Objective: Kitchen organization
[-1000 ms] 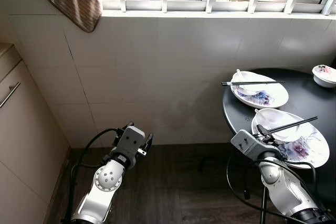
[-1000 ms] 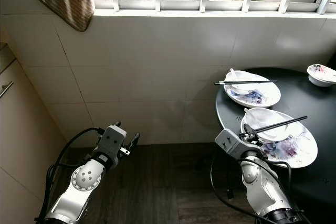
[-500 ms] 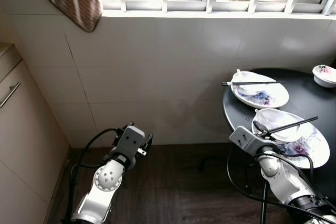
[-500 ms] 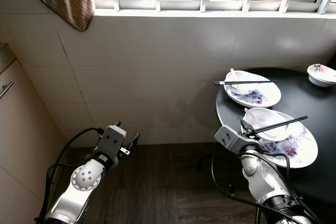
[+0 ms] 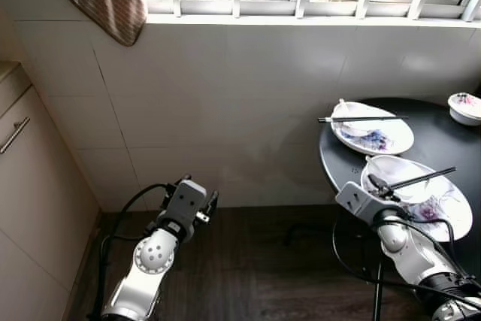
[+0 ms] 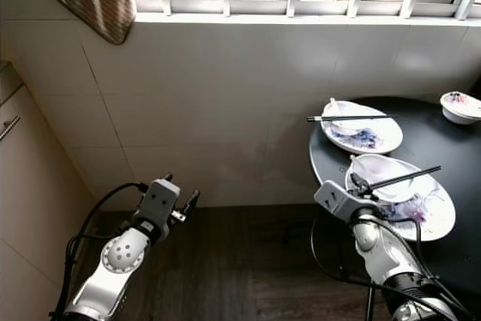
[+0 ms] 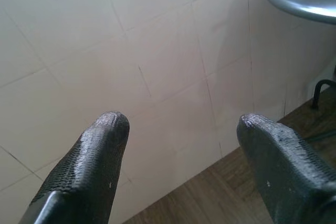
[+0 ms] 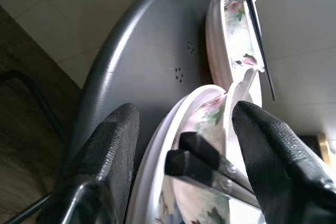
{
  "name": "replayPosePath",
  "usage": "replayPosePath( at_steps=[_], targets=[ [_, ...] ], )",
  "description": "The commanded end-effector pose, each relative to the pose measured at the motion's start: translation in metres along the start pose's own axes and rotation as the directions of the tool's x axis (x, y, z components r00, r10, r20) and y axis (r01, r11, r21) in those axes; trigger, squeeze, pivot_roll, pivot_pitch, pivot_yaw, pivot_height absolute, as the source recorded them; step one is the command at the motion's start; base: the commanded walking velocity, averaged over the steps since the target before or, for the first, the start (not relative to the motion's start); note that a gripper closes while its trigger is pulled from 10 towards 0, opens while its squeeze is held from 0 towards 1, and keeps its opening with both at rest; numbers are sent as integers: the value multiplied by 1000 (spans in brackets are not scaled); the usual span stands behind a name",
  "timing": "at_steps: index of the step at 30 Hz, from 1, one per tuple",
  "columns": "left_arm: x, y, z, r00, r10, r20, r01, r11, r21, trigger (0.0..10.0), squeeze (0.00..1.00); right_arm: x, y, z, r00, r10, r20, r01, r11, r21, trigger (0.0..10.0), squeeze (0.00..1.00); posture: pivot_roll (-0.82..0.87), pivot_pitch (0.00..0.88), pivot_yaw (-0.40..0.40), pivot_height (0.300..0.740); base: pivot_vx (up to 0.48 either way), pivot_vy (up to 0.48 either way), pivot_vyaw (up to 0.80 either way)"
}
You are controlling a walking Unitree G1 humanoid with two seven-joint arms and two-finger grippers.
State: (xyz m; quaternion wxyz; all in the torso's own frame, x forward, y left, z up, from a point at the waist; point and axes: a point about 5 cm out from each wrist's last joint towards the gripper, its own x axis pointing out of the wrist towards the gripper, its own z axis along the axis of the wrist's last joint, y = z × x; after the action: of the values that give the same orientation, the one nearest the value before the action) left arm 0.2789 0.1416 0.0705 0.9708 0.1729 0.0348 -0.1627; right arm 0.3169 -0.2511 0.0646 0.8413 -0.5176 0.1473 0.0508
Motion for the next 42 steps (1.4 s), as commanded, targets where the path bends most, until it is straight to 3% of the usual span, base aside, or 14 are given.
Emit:
replayPosePath(
  at_steps=[1,22,23,24,25,26,42],
  targets=[
    [3,1,3,1000,1,10,-1,1000,-4,10000,0,2,-4,-2,1000,-6,2,6,1000,-7,10000,0,15,0,-66,740,0,0,0],
    [4,0,2,1000,6,11,-5,1000,-14,10000,0,8,-20,-6,998,-65,2,65,997,-42,10000,0,20,0,-73,740,0,0,0],
    [4,-1,2,1000,7,11,-7,1000,-16,10000,0,9,-21,-6,998,-68,6,69,997,-45,6902,0,21,0,-73,740,0,0,0],
    [4,0,2,1000,7,10,-7,1000,-16,10000,0,9,-21,-6,997,-72,8,72,996,-46,3137,0,22,0,-73,740,0,0,0],
    [4,0,2,1000,8,10,-8,1000,-16,10000,0,9,-21,-6,997,-74,9,75,996,-46,3137,0,22,0,-73,740,0,0,0],
    [4,0,2,1000,8,10,-8,1000,-17,10000,0,9,-21,-6,997,-76,10,76,996,-45,0,0,22,0,-73,740,0,0,0],
    [4,-1,0,1000,1,2,-1,1000,-27,10000,0,8,-15,-10,996,-86,-20,86,996,-17,0,0,26,0,-70,740,0,0,0]
  ],
)
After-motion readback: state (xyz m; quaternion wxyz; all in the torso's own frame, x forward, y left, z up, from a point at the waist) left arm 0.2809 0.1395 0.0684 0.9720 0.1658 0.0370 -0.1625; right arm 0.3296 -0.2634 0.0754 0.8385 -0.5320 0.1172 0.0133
